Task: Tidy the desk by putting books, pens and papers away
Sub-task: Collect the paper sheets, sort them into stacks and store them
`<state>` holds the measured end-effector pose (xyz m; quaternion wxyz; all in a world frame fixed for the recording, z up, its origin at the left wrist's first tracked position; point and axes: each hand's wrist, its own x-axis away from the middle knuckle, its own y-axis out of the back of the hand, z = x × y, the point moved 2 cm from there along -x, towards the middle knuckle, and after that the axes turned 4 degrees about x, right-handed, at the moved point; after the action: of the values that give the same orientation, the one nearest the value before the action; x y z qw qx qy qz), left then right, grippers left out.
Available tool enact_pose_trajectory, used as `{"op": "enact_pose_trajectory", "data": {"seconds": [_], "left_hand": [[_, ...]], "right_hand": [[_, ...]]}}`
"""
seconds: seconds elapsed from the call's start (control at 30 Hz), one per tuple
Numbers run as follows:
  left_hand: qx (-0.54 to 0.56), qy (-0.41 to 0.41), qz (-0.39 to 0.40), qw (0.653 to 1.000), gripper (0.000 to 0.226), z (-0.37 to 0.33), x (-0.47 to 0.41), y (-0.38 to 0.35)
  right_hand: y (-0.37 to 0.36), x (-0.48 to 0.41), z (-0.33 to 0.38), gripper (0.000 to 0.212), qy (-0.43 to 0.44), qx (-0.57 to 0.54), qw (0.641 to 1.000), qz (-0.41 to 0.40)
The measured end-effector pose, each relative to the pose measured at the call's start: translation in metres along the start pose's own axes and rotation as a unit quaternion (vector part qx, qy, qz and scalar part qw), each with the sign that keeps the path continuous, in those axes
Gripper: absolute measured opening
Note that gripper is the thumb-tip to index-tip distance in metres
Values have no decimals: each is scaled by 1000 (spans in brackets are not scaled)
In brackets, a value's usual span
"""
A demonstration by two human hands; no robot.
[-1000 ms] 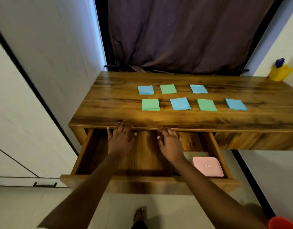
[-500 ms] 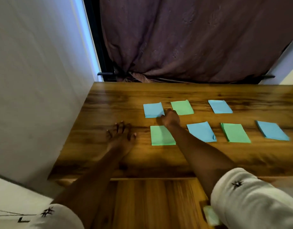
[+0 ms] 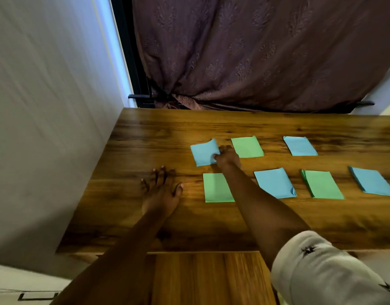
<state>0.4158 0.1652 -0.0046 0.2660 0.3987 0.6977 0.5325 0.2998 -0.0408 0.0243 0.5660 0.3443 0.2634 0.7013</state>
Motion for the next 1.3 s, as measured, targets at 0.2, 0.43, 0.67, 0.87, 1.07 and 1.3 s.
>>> {"op": "enact_pose_trajectory", "data": {"seconds": [0.2, 0.43, 0.67, 0.87, 1.07, 1.3], "left_hand": [[352, 99, -26, 930, 70, -14, -10, 36], [602, 135, 37, 786, 30, -76, -22, 81], [615, 145, 39, 774, 9, -94, -14, 69], [639, 229, -2, 735, 23, -108, -16, 58], [657, 259, -28, 707, 36, -116, -24, 52], [641, 270, -39, 717, 39, -114, -28, 49]], "right_hand": [[29, 34, -9, 15, 94, -299, 949, -9], [73, 65, 8, 13, 240, -279, 920, 137], [95, 25, -12, 16, 221, -203, 950, 88], [111, -49, -49, 49, 73, 146, 987, 5], [101, -80, -50, 60, 36, 104, 993, 36], [87, -104, -57, 58, 11, 43, 997, 61]]}}
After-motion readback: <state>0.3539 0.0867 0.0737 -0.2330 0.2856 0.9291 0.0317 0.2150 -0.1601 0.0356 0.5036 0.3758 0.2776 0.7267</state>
